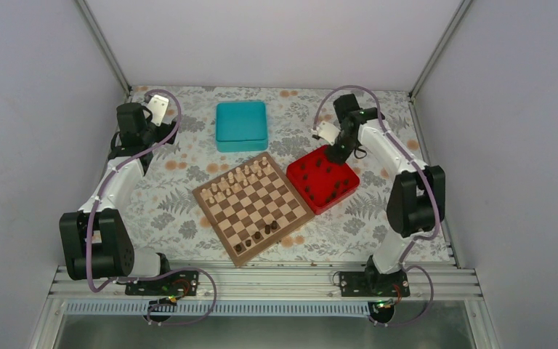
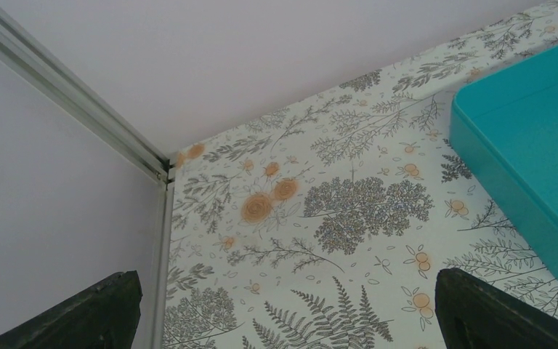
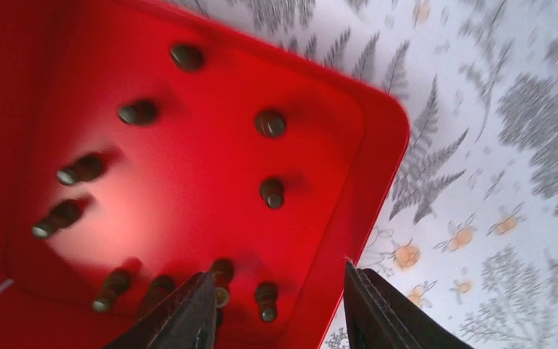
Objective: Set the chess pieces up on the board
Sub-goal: Pick up the chess piece from the storage box.
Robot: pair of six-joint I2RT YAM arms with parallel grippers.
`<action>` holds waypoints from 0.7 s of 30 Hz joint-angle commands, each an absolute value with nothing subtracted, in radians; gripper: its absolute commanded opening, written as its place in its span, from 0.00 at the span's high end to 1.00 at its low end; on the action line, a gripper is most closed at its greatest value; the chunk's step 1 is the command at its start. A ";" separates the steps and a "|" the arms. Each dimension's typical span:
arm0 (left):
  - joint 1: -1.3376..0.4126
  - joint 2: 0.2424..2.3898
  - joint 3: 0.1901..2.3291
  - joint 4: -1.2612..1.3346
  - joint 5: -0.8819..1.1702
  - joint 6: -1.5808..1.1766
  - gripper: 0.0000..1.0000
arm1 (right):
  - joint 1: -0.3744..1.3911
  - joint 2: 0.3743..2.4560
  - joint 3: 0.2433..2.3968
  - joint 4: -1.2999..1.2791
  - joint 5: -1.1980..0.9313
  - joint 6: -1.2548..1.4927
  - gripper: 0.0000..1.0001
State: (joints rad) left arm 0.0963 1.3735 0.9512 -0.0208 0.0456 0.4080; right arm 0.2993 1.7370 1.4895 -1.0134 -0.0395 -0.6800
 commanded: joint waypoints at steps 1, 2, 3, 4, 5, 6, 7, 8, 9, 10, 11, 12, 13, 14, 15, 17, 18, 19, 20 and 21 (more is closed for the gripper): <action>0.103 1.370 0.977 -0.026 0.053 0.407 0.00 | 0.252 1.770 1.439 -0.999 -0.042 -0.704 0.55; 0.103 1.372 0.977 -0.027 0.055 0.407 0.00 | 0.248 1.767 1.415 -0.996 -0.043 -0.704 0.55; 0.103 1.372 0.977 -0.028 0.058 0.407 0.00 | 0.248 1.762 1.385 -0.998 -0.051 -0.705 0.56; 0.103 1.375 0.978 -0.028 0.060 0.407 0.00 | 0.248 1.759 1.366 -1.000 -0.059 -0.705 0.57; 0.103 1.377 0.980 -0.029 0.062 0.405 0.00 | 0.248 1.757 1.350 -0.997 -0.063 -0.702 0.57; 0.103 1.379 0.981 -0.030 0.064 0.405 0.00 | 0.248 1.752 1.329 -0.990 -0.064 -0.698 0.57; 0.102 1.379 0.982 -0.031 0.067 0.405 0.00 | 0.248 1.747 1.312 -0.982 -0.061 -0.694 0.57; 0.102 1.378 0.981 -0.032 0.068 0.404 0.00 | 0.248 1.746 1.294 -0.973 -0.060 -0.692 0.57; 0.103 1.378 0.982 -0.032 0.070 0.404 0.00 | 0.248 1.743 1.279 -0.966 -0.058 -0.690 0.57; 0.103 1.376 0.981 -0.032 0.072 0.403 0.00 | 0.248 1.742 1.264 -0.955 -0.055 -0.688 0.57; 0.102 1.375 0.981 -0.032 0.073 0.403 0.00 | 0.247 1.743 1.250 -0.941 -0.048 -0.686 0.57; 0.103 1.372 0.980 -0.032 0.073 0.403 0.00 | 0.247 1.745 1.239 -0.930 -0.040 -0.684 0.57; 0.102 1.372 0.980 -0.032 0.074 0.403 0.00 | 0.246 1.747 1.230 -0.917 -0.035 -0.684 0.57; 0.102 1.372 0.980 -0.032 0.074 0.403 0.00 | 0.243 1.749 1.224 -0.907 -0.033 -0.681 0.56; 0.103 1.372 0.980 -0.032 0.074 0.403 0.00 | 0.238 1.752 1.222 -0.901 -0.036 -0.681 0.56; 0.103 1.370 0.979 -0.032 0.074 0.402 0.00 | 0.232 1.760 1.221 -0.890 -0.036 -0.678 0.57; 0.103 1.369 0.979 -0.031 0.074 0.402 0.00 | 0.230 1.764 1.219 -0.885 -0.033 -0.677 0.57; 0.103 1.369 0.978 -0.031 0.073 0.402 0.00 | 0.228 1.766 1.217 -0.881 -0.033 -0.678 0.57; 0.103 1.368 0.977 -0.031 0.073 0.402 0.00 | 0.227 1.769 1.215 -0.879 -0.034 -0.678 0.57; 0.103 1.367 0.977 -0.031 0.074 0.402 0.00 | 0.226 1.772 1.215 -0.877 -0.037 -0.680 0.57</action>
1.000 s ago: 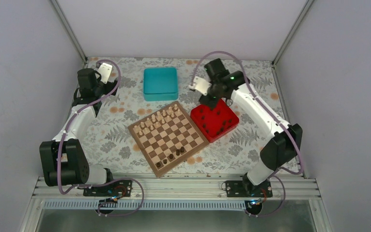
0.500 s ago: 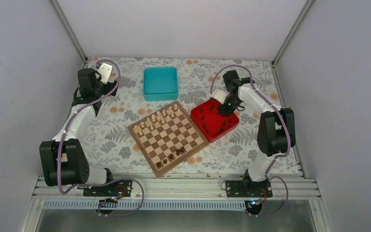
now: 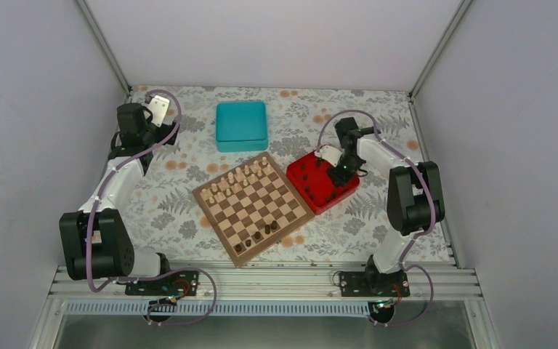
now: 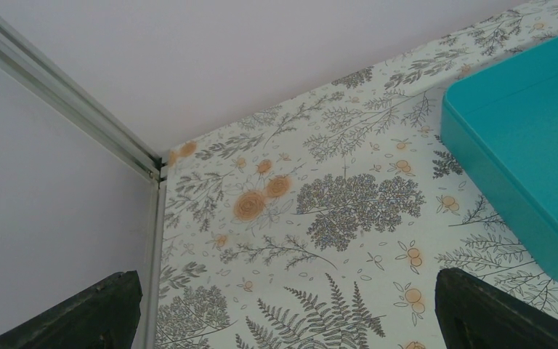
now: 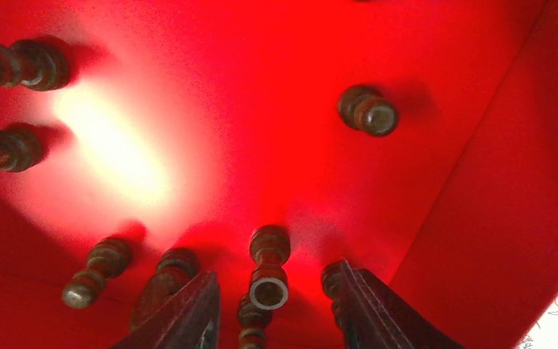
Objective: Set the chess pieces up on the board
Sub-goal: Pick up the chess piece from the storage box.
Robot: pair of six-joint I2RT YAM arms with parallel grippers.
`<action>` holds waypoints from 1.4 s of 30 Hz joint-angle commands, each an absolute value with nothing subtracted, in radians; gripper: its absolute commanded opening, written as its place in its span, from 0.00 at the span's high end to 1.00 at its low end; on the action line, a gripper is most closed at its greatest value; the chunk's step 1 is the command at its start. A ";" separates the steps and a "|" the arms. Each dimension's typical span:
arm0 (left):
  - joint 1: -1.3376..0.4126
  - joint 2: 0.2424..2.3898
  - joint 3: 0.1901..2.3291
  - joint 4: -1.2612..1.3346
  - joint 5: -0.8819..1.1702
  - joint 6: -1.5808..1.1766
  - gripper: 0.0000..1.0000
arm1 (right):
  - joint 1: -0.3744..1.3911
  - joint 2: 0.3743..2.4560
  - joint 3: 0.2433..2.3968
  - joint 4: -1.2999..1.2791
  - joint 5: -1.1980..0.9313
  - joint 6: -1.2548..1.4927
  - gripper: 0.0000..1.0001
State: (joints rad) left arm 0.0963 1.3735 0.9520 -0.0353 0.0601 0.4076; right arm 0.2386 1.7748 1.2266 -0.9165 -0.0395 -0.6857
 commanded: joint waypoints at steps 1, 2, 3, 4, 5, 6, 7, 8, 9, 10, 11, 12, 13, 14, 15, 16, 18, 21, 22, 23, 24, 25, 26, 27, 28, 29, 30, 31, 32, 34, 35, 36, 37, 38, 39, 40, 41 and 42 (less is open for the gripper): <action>0.103 1.368 0.977 -0.031 0.074 0.402 0.00 | 0.226 1.776 1.214 -0.874 -0.039 -0.681 0.58; 0.103 1.368 0.976 -0.030 0.074 0.402 0.00 | 0.226 1.780 1.211 -0.873 -0.040 -0.682 0.58; 0.103 1.368 0.976 -0.030 0.074 0.402 0.00 | 0.225 1.784 1.211 -0.871 -0.041 -0.683 0.59; 0.103 1.368 0.976 -0.028 0.074 0.402 0.00 | 0.223 1.786 1.211 -0.871 -0.043 -0.684 0.60; 0.103 1.369 0.976 -0.029 0.074 0.403 0.00 | 0.222 1.791 1.209 -0.869 -0.045 -0.684 0.60; 0.103 1.368 0.976 -0.029 0.074 0.403 0.00 | 0.221 1.795 1.210 -0.867 -0.047 -0.684 0.62; 0.103 1.368 0.975 -0.028 0.072 0.403 0.00 | 0.221 1.799 1.210 -0.869 -0.049 -0.684 0.63; 0.103 1.366 0.973 -0.026 0.072 0.403 0.00 | 0.220 1.802 1.211 -0.871 -0.051 -0.684 0.63; 0.103 1.364 0.973 -0.025 0.072 0.403 0.00 | 0.220 1.803 1.210 -0.873 -0.053 -0.685 0.64; 0.103 1.363 0.972 -0.025 0.072 0.403 0.00 | 0.219 1.803 1.211 -0.877 -0.056 -0.686 0.64; 0.103 1.363 0.971 -0.025 0.075 0.403 0.00 | 0.219 1.803 1.211 -0.880 -0.059 -0.686 0.64; 0.103 1.364 0.971 -0.024 0.077 0.404 0.00 | 0.220 1.802 1.210 -0.881 -0.060 -0.686 0.64; 0.103 1.363 0.971 -0.025 0.079 0.404 0.00 | 0.220 1.801 1.210 -0.884 -0.061 -0.686 0.64; 0.103 1.364 0.970 -0.025 0.080 0.405 0.00 | 0.221 1.798 1.209 -0.886 -0.061 -0.686 0.64; 0.103 1.364 0.971 -0.025 0.080 0.405 0.00 | 0.220 1.795 1.209 -0.887 -0.062 -0.685 0.64; 0.103 1.365 0.970 -0.025 0.080 0.405 0.00 | 0.219 1.792 1.206 -0.887 -0.064 -0.686 0.64; 0.103 1.365 0.970 -0.023 0.081 0.405 0.00 | 0.219 1.790 1.202 -0.888 -0.066 -0.687 0.64; 0.103 1.365 0.970 -0.024 0.082 0.405 0.00 | 0.218 1.797 1.191 -0.885 -0.060 -0.684 0.64; 0.103 1.364 0.970 -0.025 0.082 0.405 0.00 | 0.216 1.802 1.184 -0.882 -0.057 -0.684 0.64; 0.103 1.364 0.969 -0.025 0.083 0.405 0.00 | 0.215 1.805 1.181 -0.877 -0.054 -0.683 0.64; 0.103 1.364 0.969 -0.025 0.083 0.405 0.00 | 0.214 1.810 1.178 -0.874 -0.054 -0.683 0.64; 0.103 1.362 0.969 -0.025 0.083 0.405 0.00 | 0.213 1.812 1.174 -0.870 -0.054 -0.683 0.65; 0.103 1.362 0.970 -0.025 0.083 0.405 0.00 | 0.212 1.813 1.174 -0.865 -0.055 -0.681 0.65; 0.103 1.362 0.970 -0.025 0.083 0.405 0.00 | 0.212 1.813 1.174 -0.862 -0.058 -0.681 0.66; 0.103 1.363 0.969 -0.025 0.083 0.405 0.00 | 0.211 1.811 1.173 -0.860 -0.061 -0.682 0.68; 0.103 1.363 0.971 -0.023 0.083 0.405 0.00 | 0.211 1.810 1.175 -0.860 -0.065 -0.681 0.71; 0.103 1.364 0.972 -0.023 0.083 0.405 0.00 | 0.211 1.807 1.177 -0.863 -0.070 -0.682 0.76; 0.103 1.365 0.971 -0.023 0.083 0.405 0.00 | 0.212 1.803 1.181 -0.865 -0.078 -0.683 0.78; 0.103 1.365 0.971 -0.023 0.082 0.405 0.00 | 0.210 1.798 1.183 -0.867 -0.083 -0.685 0.79; 0.103 1.366 0.970 -0.022 0.081 0.405 0.00 | 0.211 1.783 1.188 -0.873 -0.097 -0.691 0.79; 0.103 1.366 0.970 -0.021 0.082 0.405 0.00 | 0.210 1.773 1.190 -0.875 -0.106 -0.695 0.79; 0.103 1.367 0.969 -0.020 0.081 0.405 0.00 | 0.210 1.769 1.195 -0.879 -0.115 -0.699 0.80; 0.103 1.365 0.969 -0.020 0.083 0.405 0.00 | 0.210 1.769 1.199 -0.886 -0.118 -0.699 0.81; 0.103 1.365 0.969 -0.020 0.082 0.404 0.00 | 0.210 1.769 1.205 -0.894 -0.118 -0.699 0.82; 0.103 1.365 0.969 -0.020 0.083 0.405 0.00 | 0.211 1.768 1.210 -0.900 -0.116 -0.700 0.83; 0.103 1.365 0.969 -0.020 0.082 0.405 0.00 | 0.210 1.766 1.214 -0.906 -0.114 -0.701 0.84; 0.102 1.366 0.969 -0.020 0.083 0.405 0.00 | 0.211 1.761 1.224 -0.916 -0.113 -0.701 0.85; 0.103 1.367 0.970 -0.020 0.083 0.406 0.00 | 0.210 1.755 1.235 -0.926 -0.112 -0.701 0.85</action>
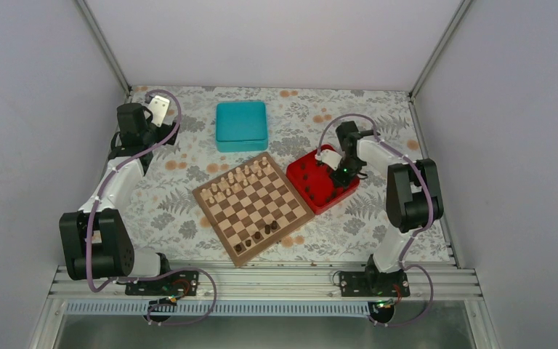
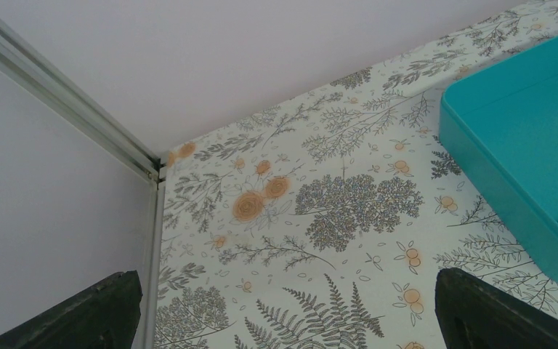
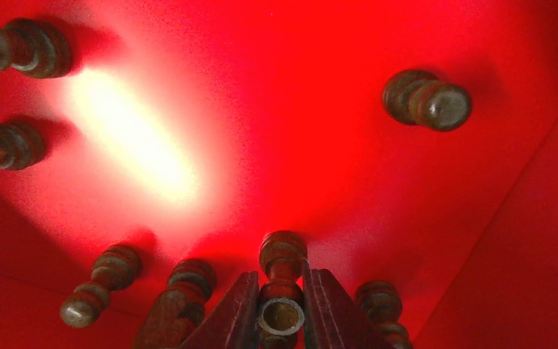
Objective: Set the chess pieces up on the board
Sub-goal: Pick up the chess piece from the storage box, then place the chess piece on the chessboard.
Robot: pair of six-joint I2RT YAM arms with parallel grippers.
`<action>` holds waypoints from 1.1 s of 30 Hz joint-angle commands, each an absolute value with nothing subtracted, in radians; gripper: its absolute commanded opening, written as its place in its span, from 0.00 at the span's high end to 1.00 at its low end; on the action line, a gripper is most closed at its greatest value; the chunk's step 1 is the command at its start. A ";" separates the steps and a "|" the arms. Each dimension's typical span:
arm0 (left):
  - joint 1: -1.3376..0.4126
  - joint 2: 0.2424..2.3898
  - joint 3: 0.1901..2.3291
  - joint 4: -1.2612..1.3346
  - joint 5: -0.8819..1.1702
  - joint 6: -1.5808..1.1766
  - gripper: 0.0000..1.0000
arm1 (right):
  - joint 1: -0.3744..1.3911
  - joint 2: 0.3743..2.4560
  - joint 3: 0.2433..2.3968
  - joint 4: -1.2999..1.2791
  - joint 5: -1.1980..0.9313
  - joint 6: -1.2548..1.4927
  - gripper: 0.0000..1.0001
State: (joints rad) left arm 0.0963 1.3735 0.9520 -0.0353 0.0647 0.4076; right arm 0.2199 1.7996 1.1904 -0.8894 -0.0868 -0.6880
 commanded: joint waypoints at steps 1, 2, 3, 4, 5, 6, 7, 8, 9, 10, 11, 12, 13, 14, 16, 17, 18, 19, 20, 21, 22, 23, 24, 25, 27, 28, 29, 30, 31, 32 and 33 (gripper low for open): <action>0.103 1.367 0.971 -0.020 0.081 0.405 0.00 | 0.213 1.747 1.253 -0.942 -0.109 -0.701 0.86; 0.103 1.366 0.971 -0.020 0.083 0.406 0.00 | 0.215 1.738 1.271 -0.958 -0.106 -0.701 0.87; 0.103 1.367 0.971 -0.019 0.083 0.405 0.00 | 0.222 1.727 1.287 -0.975 -0.100 -0.701 0.88; 0.103 1.369 0.972 -0.020 0.084 0.405 0.00 | 0.232 1.717 1.307 -0.993 -0.091 -0.699 0.89; 0.103 1.368 0.973 -0.021 0.085 0.405 0.00 | 0.245 1.707 1.326 -1.011 -0.078 -0.697 0.90; 0.103 1.369 0.974 -0.021 0.085 0.405 0.00 | 0.260 1.699 1.348 -1.030 -0.066 -0.694 0.90; 0.102 1.369 0.974 -0.022 0.085 0.405 0.00 | 0.277 1.691 1.372 -1.051 -0.053 -0.692 0.90; 0.103 1.368 0.975 -0.023 0.085 0.405 0.00 | 0.299 1.683 1.393 -1.077 -0.041 -0.687 0.90; 0.103 1.368 0.976 -0.023 0.084 0.405 0.00 | 0.318 1.676 1.418 -1.096 -0.029 -0.684 0.90; 0.102 1.367 0.976 -0.023 0.084 0.405 0.00 | 0.346 1.673 1.443 -1.113 -0.020 -0.680 0.90; 0.103 1.366 0.976 -0.024 0.084 0.405 0.00 | 0.366 1.672 1.466 -1.134 -0.017 -0.676 0.90; 0.103 1.365 0.975 -0.024 0.084 0.405 0.00 | 0.388 1.672 1.488 -1.152 -0.014 -0.672 0.91; 0.103 1.365 0.974 -0.024 0.083 0.405 0.00 | 0.412 1.672 1.508 -1.165 -0.012 -0.666 0.91; 0.103 1.364 0.974 -0.024 0.080 0.405 0.00 | 0.436 1.672 1.523 -1.176 -0.012 -0.660 0.91; 0.103 1.362 0.974 -0.025 0.080 0.405 0.00 | 0.496 1.673 1.542 -1.196 -0.025 -0.650 0.91; 0.103 1.363 0.974 -0.026 0.080 0.405 0.00 | 0.528 1.672 1.548 -1.203 -0.038 -0.644 0.91; 0.103 1.361 0.976 -0.026 0.078 0.405 0.00 | 0.562 1.645 1.548 -1.208 -0.045 -0.636 0.91; 0.103 1.361 0.976 -0.026 0.078 0.405 0.00 | 0.595 1.641 1.547 -1.209 -0.051 -0.626 0.91; 0.103 1.362 0.976 -0.026 0.077 0.405 0.00 | 0.627 1.640 1.537 -1.208 -0.060 -0.616 0.91; 0.103 1.362 0.975 -0.025 0.075 0.405 0.00 | 0.655 1.638 1.525 -1.205 -0.068 -0.608 0.91; 0.103 1.363 0.973 -0.026 0.074 0.405 0.00 | 0.680 1.638 1.509 -1.198 -0.073 -0.600 0.91; 0.103 1.362 0.974 -0.026 0.072 0.406 0.00 | 0.701 1.636 1.489 -1.186 -0.079 -0.593 0.91; 0.103 1.362 0.974 -0.026 0.072 0.406 0.00 | 0.717 1.637 1.466 -1.174 -0.086 -0.586 0.91; 0.103 1.362 0.973 -0.026 0.072 0.406 0.00 | 0.730 1.637 1.441 -1.164 -0.091 -0.581 0.91; 0.102 1.362 0.973 -0.026 0.072 0.406 0.00 | 0.744 1.637 1.390 -1.133 -0.098 -0.573 0.91; 0.102 1.361 0.973 -0.026 0.073 0.405 0.00 | 0.745 1.634 1.364 -1.120 -0.101 -0.570 0.91; 0.103 1.362 0.973 -0.026 0.075 0.405 0.00 | 0.745 1.634 1.342 -1.105 -0.107 -0.568 0.91; 0.103 1.362 0.973 -0.026 0.075 0.405 0.00 | 0.746 1.633 1.321 -1.090 -0.115 -0.566 0.91; 0.103 1.363 0.973 -0.027 0.075 0.405 0.00 | 0.746 1.632 1.299 -1.075 -0.124 -0.563 0.91; 0.103 1.364 0.972 -0.028 0.075 0.404 0.00 | 0.747 1.633 1.279 -1.062 -0.134 -0.561 0.91; 0.103 1.364 0.974 -0.028 0.076 0.405 0.00 | 0.747 1.635 1.260 -1.046 -0.140 -0.558 0.91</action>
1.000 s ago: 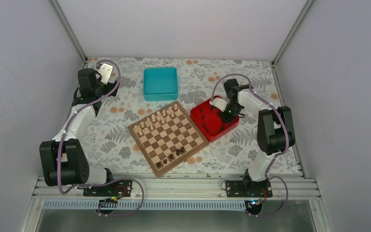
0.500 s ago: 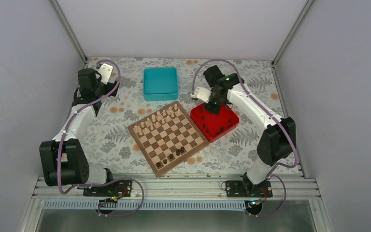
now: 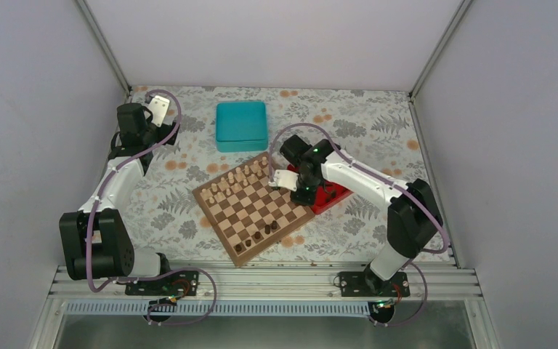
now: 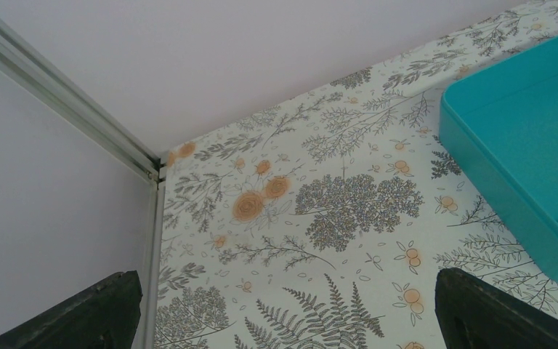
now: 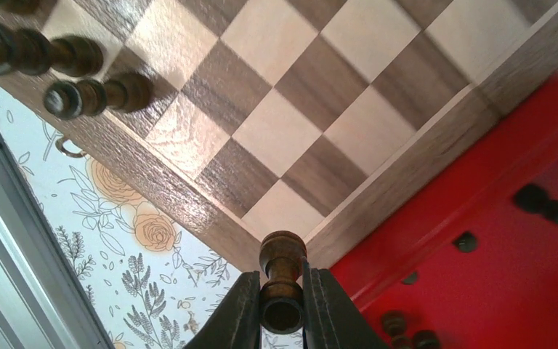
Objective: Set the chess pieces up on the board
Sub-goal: Place the chess piece on the chessboard.
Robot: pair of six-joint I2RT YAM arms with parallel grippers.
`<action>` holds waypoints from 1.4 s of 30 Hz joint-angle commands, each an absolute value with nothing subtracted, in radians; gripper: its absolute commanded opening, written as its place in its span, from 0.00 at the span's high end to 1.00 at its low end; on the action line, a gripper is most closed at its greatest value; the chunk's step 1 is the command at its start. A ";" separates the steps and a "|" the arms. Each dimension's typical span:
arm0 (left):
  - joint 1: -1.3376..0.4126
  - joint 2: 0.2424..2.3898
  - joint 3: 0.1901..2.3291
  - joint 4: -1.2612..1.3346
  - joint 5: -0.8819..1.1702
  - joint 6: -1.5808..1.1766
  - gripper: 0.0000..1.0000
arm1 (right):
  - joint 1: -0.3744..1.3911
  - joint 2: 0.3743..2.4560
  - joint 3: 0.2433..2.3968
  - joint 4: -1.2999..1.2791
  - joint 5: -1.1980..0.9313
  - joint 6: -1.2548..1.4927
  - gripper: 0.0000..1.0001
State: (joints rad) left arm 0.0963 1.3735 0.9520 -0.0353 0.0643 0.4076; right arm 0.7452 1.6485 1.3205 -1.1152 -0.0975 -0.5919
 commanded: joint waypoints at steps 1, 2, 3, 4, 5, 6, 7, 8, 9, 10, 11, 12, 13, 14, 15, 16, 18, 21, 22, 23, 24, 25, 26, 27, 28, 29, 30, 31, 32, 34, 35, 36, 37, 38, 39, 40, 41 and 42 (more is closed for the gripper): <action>0.103 1.363 0.974 -0.028 0.077 0.405 0.00 | 0.747 1.635 1.243 -1.030 -0.142 -0.555 0.91; 0.102 1.364 0.974 -0.028 0.077 0.405 0.00 | 0.747 1.635 1.225 -1.013 -0.147 -0.554 0.91; 0.103 1.362 0.974 -0.028 0.078 0.405 0.00 | 0.747 1.638 1.211 -0.998 -0.161 -0.553 0.91; 0.103 1.363 0.974 -0.028 0.077 0.404 0.00 | 0.747 1.643 1.200 -0.986 -0.168 -0.553 0.91; 0.103 1.361 0.974 -0.029 0.078 0.404 0.00 | 0.747 1.648 1.190 -0.974 -0.173 -0.550 0.91; 0.102 1.362 0.973 -0.029 0.079 0.403 0.00 | 0.747 1.652 1.183 -0.964 -0.174 -0.547 0.91; 0.103 1.361 0.972 -0.029 0.078 0.403 0.00 | 0.747 1.657 1.170 -0.952 -0.173 -0.545 0.91; 0.103 1.361 0.971 -0.029 0.078 0.403 0.00 | 0.747 1.657 1.163 -0.942 -0.172 -0.544 0.91; 0.103 1.361 0.972 -0.029 0.078 0.403 0.00 | 0.747 1.657 1.157 -0.935 -0.171 -0.543 0.91; 0.103 1.361 0.972 -0.029 0.078 0.403 0.00 | 0.746 1.681 1.151 -0.927 -0.168 -0.542 0.91; 0.103 1.361 0.973 -0.029 0.078 0.403 0.00 | 0.746 1.692 1.147 -0.921 -0.165 -0.541 0.91; 0.103 1.361 0.973 -0.029 0.078 0.403 0.00 | 0.746 1.694 1.144 -0.917 -0.161 -0.540 0.91; 0.103 1.361 0.973 -0.029 0.078 0.403 0.00 | 0.744 1.697 1.143 -0.914 -0.158 -0.540 0.91; 0.103 1.360 0.972 -0.029 0.078 0.403 0.00 | 0.741 1.699 1.143 -0.910 -0.152 -0.540 0.91; 0.102 1.361 0.972 -0.029 0.079 0.403 0.00 | 0.738 1.700 1.143 -0.908 -0.147 -0.540 0.91; 0.102 1.361 0.972 -0.029 0.080 0.403 0.00 | 0.735 1.703 1.144 -0.907 -0.143 -0.540 0.91; 0.103 1.361 0.972 -0.029 0.078 0.403 0.00 | 0.727 1.709 1.144 -0.905 -0.130 -0.540 0.91; 0.103 1.360 0.970 -0.028 0.078 0.404 0.00 | 0.716 1.713 1.147 -0.907 -0.117 -0.539 0.91; 0.103 1.360 0.971 -0.026 0.078 0.403 0.00 | 0.713 1.712 1.149 -0.908 -0.115 -0.539 0.91; 0.102 1.361 0.971 -0.027 0.078 0.403 0.00 | 0.710 1.709 1.151 -0.911 -0.114 -0.541 0.91; 0.102 1.362 0.971 -0.028 0.079 0.404 0.00 | 0.708 1.707 1.153 -0.915 -0.111 -0.540 0.91; 0.103 1.362 0.972 -0.028 0.078 0.404 0.00 | 0.706 1.702 1.156 -0.920 -0.111 -0.540 0.91; 0.103 1.364 0.972 -0.028 0.080 0.403 0.00 | 0.704 1.697 1.159 -0.926 -0.110 -0.541 0.91; 0.103 1.364 0.972 -0.027 0.079 0.403 0.00 | 0.703 1.693 1.161 -0.930 -0.108 -0.543 0.91; 0.103 1.364 0.973 -0.028 0.079 0.403 0.00 | 0.700 1.691 1.161 -0.934 -0.105 -0.543 0.91; 0.102 1.364 0.971 -0.028 0.080 0.403 0.00 | 0.700 1.687 1.160 -0.938 -0.104 -0.542 0.91; 0.103 1.364 0.971 -0.028 0.080 0.403 0.00 | 0.698 1.684 1.161 -0.942 -0.104 -0.543 0.91; 0.103 1.363 0.971 -0.027 0.079 0.403 0.00 | 0.697 1.682 1.161 -0.946 -0.104 -0.544 0.91; 0.103 1.364 0.971 -0.026 0.080 0.404 0.00 | 0.697 1.681 1.160 -0.949 -0.103 -0.544 0.91; 0.103 1.364 0.971 -0.026 0.079 0.405 0.00 | 0.695 1.680 1.163 -0.958 -0.105 -0.544 0.91; 0.103 1.364 0.970 -0.026 0.080 0.405 0.00 | 0.695 1.680 1.162 -0.960 -0.107 -0.544 0.91; 0.103 1.364 0.970 -0.026 0.080 0.405 0.00 | 0.695 1.678 1.161 -0.961 -0.108 -0.544 0.91; 0.104 1.363 0.971 -0.026 0.079 0.405 0.00 | 0.695 1.678 1.160 -0.961 -0.110 -0.544 0.91; 0.103 1.364 0.971 -0.026 0.079 0.405 0.00 | 0.695 1.678 1.159 -0.963 -0.110 -0.545 0.91; 0.103 1.364 0.971 -0.026 0.080 0.405 0.00 | 0.695 1.679 1.158 -0.963 -0.107 -0.542 0.92; 0.103 1.364 0.971 -0.025 0.079 0.404 0.00 | 0.695 1.678 1.157 -0.961 -0.105 -0.542 0.91; 0.103 1.364 0.971 -0.026 0.079 0.404 0.00 | 0.695 1.679 1.155 -0.961 -0.107 -0.543 0.92; 0.103 1.364 0.970 -0.025 0.080 0.404 0.00 | 0.695 1.681 1.155 -0.960 -0.108 -0.544 0.92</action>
State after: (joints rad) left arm 0.0963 1.3735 0.9520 -0.0357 0.0647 0.4076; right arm 0.7033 1.6997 1.1511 -0.9421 -0.1184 -0.5518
